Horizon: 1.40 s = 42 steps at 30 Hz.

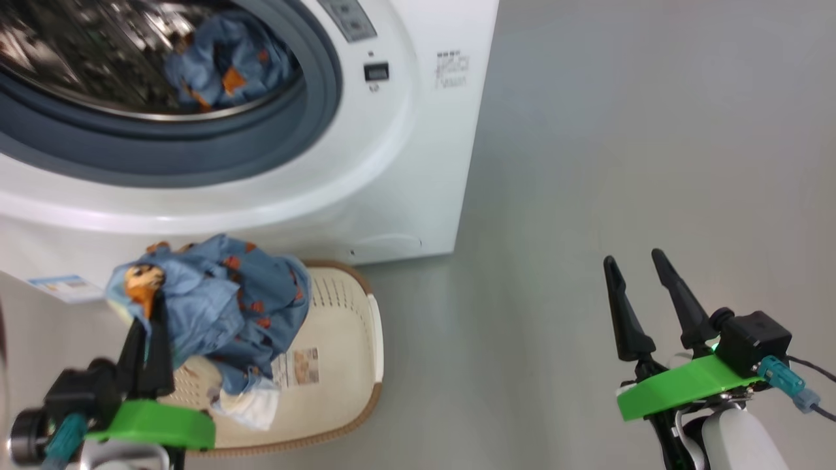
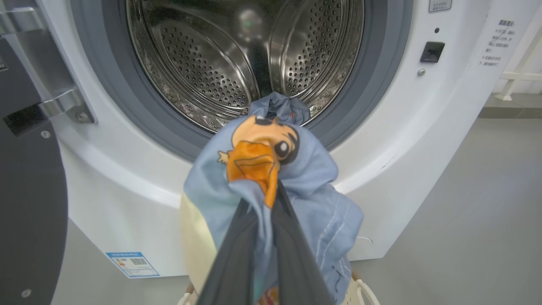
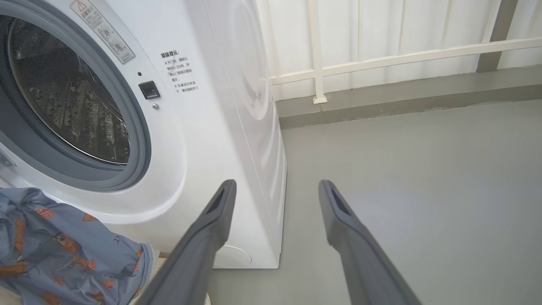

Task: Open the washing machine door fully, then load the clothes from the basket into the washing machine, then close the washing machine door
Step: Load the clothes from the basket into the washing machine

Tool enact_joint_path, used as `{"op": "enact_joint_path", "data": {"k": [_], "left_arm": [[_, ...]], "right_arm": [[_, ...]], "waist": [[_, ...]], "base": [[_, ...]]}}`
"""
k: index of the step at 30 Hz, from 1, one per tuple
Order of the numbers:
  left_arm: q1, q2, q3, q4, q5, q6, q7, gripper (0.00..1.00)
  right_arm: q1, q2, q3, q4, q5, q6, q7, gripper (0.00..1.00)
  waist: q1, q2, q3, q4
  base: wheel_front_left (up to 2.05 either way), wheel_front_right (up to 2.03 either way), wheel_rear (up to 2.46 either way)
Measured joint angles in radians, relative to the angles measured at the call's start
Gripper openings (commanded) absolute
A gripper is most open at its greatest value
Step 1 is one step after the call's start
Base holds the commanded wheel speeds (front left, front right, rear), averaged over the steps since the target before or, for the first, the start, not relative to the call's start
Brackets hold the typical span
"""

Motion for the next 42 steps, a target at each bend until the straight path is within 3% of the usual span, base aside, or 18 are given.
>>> {"op": "enact_joint_path", "data": {"k": [18, 42], "left_arm": [[0.260, -0.043, 0.124, -0.203, 0.058, 0.002, 0.000, 0.00], [0.402, -0.067, 0.173, -0.263, 0.069, 0.028, 0.000, 0.00]], "right_arm": [[0.059, 0.000, 0.023, 0.030, -0.019, 0.000, 0.000, 1.00], [0.121, 0.001, 0.018, 0.021, -0.040, 0.000, 0.000, 1.00]], "waist": [[0.0001, 0.0000, -0.203, 0.012], [0.0000, 0.0000, -0.272, -0.012]], "base": [[0.00, 0.00, 0.00], [0.00, 0.00, 0.00]]}}
